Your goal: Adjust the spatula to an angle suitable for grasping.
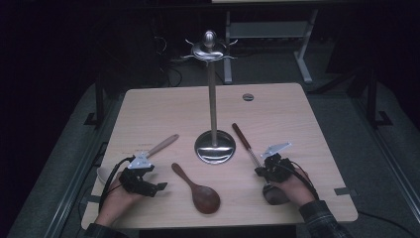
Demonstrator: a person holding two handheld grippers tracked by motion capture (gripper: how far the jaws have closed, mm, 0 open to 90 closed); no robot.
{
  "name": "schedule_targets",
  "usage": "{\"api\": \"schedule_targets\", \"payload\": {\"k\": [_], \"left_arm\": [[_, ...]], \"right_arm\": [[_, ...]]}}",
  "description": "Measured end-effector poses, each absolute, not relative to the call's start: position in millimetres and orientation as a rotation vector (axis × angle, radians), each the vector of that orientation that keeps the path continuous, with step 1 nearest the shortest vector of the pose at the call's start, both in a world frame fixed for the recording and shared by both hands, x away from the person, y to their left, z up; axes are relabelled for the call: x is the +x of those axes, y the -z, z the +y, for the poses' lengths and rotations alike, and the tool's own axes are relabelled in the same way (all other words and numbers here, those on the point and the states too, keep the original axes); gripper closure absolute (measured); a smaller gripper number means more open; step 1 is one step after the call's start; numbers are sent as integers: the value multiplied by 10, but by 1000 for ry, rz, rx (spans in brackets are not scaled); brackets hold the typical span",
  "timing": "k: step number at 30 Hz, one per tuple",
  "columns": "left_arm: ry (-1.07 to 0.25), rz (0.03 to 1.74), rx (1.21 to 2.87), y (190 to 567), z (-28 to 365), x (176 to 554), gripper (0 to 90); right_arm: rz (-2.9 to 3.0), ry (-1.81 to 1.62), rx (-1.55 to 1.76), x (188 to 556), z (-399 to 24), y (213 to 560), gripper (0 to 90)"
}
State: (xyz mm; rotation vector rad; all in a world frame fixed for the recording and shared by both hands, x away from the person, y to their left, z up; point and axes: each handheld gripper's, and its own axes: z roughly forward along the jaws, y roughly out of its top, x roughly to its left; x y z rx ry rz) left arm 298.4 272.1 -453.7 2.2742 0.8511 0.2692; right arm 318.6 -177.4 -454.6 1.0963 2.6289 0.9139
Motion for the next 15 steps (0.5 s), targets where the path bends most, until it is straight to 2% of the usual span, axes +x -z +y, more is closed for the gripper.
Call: {"api": "schedule_targets", "payload": {"k": [15], "left_arm": [[-264, 857, 2281, 4524, 2704, 2978, 142]], "right_arm": [[2595, -889, 1169, 3270, -2001, 4546, 897]]}}
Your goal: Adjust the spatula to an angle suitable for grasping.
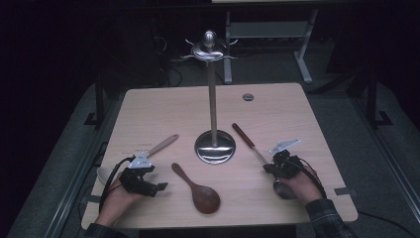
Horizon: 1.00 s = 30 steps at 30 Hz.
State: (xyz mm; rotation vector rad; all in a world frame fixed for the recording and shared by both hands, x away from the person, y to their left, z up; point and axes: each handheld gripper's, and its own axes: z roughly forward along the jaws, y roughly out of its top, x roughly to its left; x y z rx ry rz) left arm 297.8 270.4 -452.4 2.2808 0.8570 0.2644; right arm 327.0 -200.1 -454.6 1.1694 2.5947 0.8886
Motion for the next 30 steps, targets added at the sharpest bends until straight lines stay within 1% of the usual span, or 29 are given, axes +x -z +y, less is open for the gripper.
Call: {"api": "schedule_targets", "payload": {"k": [11, 16, 18, 30], "left_arm": [[-214, 889, 2253, 4514, 2666, 2974, 147], [-198, 875, 2274, 4528, 2645, 2971, 147], [-218, 854, 2291, 4530, 2643, 2971, 148], [-238, 840, 2291, 4536, 2665, 2973, 147]], "right_arm": [[2560, -844, 1201, 3364, -2183, 4543, 898], [2546, -834, 1220, 3401, -2245, 4540, 897], [2535, -836, 1227, 3416, -2271, 4542, 897], [2509, -841, 1265, 3495, -2428, 4548, 897]]}}
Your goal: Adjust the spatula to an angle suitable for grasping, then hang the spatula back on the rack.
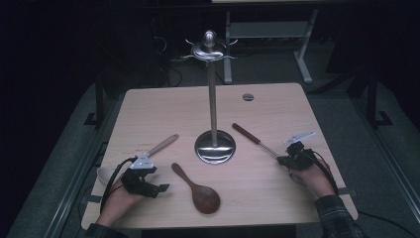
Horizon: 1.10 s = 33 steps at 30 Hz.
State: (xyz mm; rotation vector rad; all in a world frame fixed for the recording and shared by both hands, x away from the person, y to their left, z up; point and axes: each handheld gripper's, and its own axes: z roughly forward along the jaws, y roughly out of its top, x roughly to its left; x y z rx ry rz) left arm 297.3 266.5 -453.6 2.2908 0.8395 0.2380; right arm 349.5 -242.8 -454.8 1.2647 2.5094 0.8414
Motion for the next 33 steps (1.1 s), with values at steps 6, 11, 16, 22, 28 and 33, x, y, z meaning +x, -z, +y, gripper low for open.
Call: {"api": "schedule_targets", "payload": {"k": [6, 11, 16, 22, 28, 33], "left_arm": [[-234, 837, 2294, 4538, 2659, 2972, 148], [-235, 829, 2291, 4538, 2655, 2970, 148], [-235, 831, 2292, 4542, 2654, 2972, 148], [-246, 818, 2299, 4534, 2645, 2964, 148], [-252, 816, 2292, 4531, 2641, 2959, 148], [-256, 810, 2294, 4529, 2636, 2948, 152]], "right_arm": [[2522, -896, 1273, 3480, -2422, 4493, 791], [2511, -915, 1276, 3521, -2393, 4385, 637], [2520, -897, 1258, 3625, -2333, 4283, 535], [2577, -819, 1229, 3825, -2230, 4206, 508], [2616, -789, 1220, 4030, -2094, 4121, 515], [2680, -704, 1171, 4217, -1914, 4113, 490]]}}
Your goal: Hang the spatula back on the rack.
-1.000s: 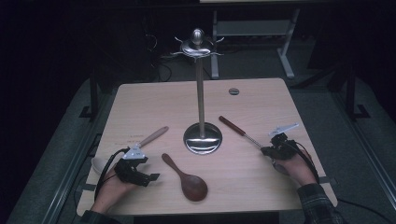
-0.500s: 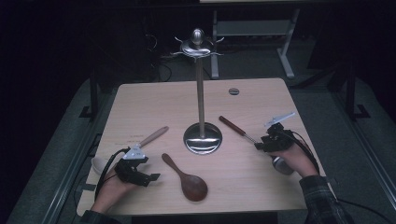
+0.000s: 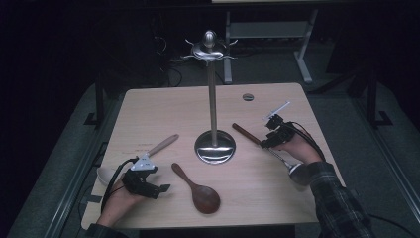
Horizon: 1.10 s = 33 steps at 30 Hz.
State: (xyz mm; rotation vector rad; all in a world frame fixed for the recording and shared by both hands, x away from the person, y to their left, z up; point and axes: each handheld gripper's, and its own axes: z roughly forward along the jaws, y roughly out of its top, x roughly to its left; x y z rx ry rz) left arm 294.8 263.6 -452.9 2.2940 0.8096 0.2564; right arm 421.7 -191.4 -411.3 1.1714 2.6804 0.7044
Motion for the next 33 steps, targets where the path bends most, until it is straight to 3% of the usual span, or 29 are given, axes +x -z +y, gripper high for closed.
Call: {"api": "schedule_targets", "payload": {"k": [5, 13, 33], "left_arm": [[-261, 804, 2288, 4532, 2637, 2940, 198], [-263, 818, 2270, 4520, 2638, 2936, 186], [-276, 774, 2286, 4514, 2616, 2927, 182]], "right_arm": [[2711, -643, 1160, 4332, -1787, 4150, 487], [2748, -544, 1151, 4521, -1614, 4198, 499], [2807, -411, 1155, 4675, -1467, 4419, 662]]}}
